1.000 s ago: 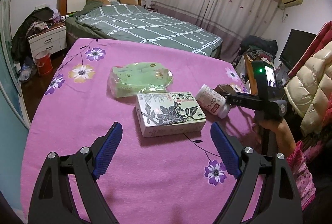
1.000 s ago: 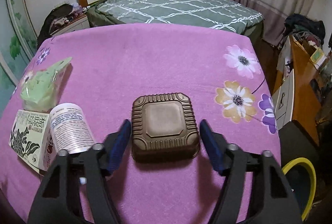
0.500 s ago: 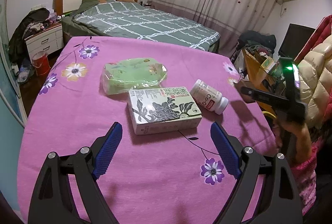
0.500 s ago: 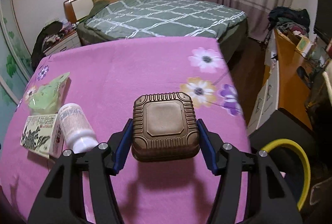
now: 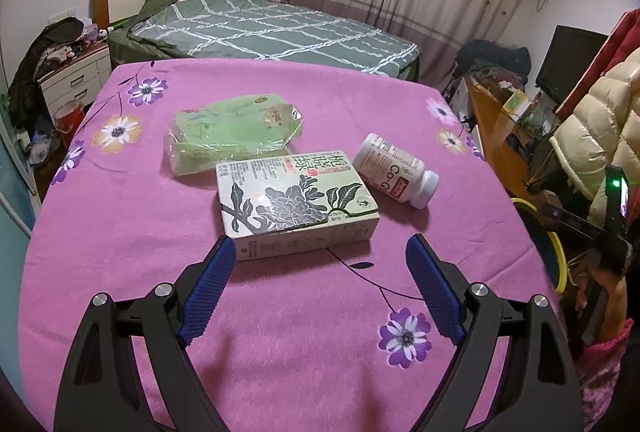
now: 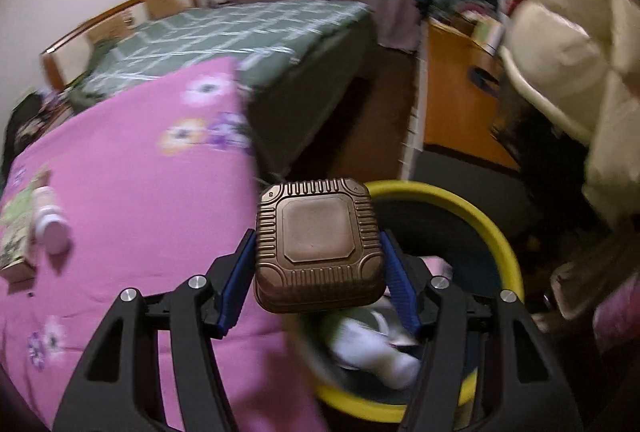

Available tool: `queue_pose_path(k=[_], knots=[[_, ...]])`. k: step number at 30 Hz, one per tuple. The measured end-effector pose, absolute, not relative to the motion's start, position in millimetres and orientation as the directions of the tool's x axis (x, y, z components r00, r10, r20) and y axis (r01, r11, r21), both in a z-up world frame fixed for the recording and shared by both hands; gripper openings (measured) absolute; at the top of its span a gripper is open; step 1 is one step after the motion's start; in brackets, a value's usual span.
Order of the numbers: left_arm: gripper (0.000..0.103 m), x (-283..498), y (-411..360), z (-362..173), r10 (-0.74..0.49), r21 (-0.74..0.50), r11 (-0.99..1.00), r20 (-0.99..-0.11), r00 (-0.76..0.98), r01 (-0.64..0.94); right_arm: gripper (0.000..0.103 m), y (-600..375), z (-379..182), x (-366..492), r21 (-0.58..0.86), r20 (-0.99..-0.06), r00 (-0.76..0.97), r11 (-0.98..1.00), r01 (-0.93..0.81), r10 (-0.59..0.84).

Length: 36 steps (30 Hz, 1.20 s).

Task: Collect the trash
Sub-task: 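Carry the brown container over the bin and open the right tool, then grasp the white-green tea box with the left tool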

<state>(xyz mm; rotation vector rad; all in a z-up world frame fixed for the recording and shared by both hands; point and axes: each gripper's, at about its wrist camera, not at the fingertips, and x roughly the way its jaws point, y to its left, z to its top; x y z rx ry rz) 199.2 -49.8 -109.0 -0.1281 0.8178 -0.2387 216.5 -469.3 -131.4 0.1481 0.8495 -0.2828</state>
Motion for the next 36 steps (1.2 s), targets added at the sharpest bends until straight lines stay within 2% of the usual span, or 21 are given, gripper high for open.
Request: queue_pose_path(k=[5,15,22,28,33,36], knots=[[0.086,213,-52,-120,-0.254,-0.2,0.967,-0.729,0.635,0.157,0.065,-500,-144,208,0.007,-0.772,0.594,0.931,0.366,-0.227],[0.09,234,-54,-133,-0.223,-0.147,0.974,-0.757,0.615,0.172,0.065,-508,-152,204,0.027,-0.773,0.6,0.934,0.357,-0.207],[0.09,241,-25,-128,-0.182,-0.148,0.983,-0.751,0.635,0.107,0.065,-505,-148,204,0.042,-0.768,0.61,0.935,0.352,-0.195],[0.09,255,-30,-143,-0.306,-0.23,0.951,-0.775,0.553,0.205,0.065,-499,-144,206,0.053,-0.763,0.621,0.94,0.337,-0.18],[0.09,231,-67,-139,-0.415,-0.251,0.898,-0.754,0.508,0.361,0.065,-495,-141,206,0.053,-0.759,0.627,0.944,0.324,-0.173],[0.09,210,-93,-132,-0.454,-0.213,0.856,-0.746,0.487,0.472,0.065,-493,-140,207,0.061,-0.758,0.631,0.946,0.318,-0.164]])
